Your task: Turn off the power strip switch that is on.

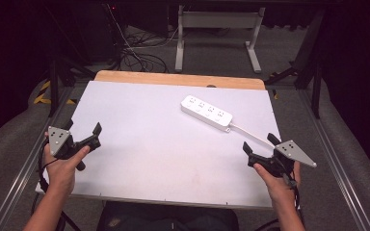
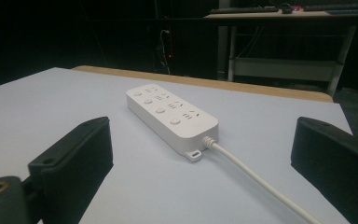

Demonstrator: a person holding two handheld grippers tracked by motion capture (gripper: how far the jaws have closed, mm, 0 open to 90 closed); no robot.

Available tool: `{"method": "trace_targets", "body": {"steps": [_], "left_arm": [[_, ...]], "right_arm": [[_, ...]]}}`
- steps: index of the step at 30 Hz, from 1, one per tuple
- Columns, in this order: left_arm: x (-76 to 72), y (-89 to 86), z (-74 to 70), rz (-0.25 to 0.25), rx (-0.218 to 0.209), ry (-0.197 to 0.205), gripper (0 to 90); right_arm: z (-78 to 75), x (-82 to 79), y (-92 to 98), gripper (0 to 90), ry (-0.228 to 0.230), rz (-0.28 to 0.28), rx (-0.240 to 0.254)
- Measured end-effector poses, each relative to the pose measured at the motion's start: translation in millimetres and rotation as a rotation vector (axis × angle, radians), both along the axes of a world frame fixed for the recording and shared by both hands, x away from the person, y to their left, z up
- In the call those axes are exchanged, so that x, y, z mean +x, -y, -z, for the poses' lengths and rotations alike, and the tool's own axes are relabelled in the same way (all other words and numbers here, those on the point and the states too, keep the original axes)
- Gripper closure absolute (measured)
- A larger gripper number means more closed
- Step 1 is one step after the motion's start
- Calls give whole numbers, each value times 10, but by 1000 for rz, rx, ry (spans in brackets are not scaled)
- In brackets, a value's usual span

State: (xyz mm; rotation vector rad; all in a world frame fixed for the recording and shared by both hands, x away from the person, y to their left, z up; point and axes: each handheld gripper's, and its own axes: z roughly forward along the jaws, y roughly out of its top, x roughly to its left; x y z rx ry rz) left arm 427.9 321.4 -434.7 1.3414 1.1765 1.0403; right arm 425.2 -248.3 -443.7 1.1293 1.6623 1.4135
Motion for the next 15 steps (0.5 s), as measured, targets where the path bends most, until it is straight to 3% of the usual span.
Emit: {"method": "trace_targets", "body": {"steps": [7, 10, 12, 14, 15], "left_arm": [[13, 8, 8, -2, 1, -1, 50], [4, 0, 5, 0, 3, -2, 52], [-4, -4, 3, -2, 1, -1, 52], [-9, -5, 2, -1, -2, 1, 52], [-9, -8, 1, -2, -2, 1, 53]], "right_arm": [[19, 20, 7, 64, -13, -4, 1], [17, 27, -6, 107, -19, 3, -3], [14, 21, -33, 210, -15, -13, -20], [12, 20, -44, 237, -13, -20, -23], [11, 16, -58, 294, -15, -37, -22]]}}
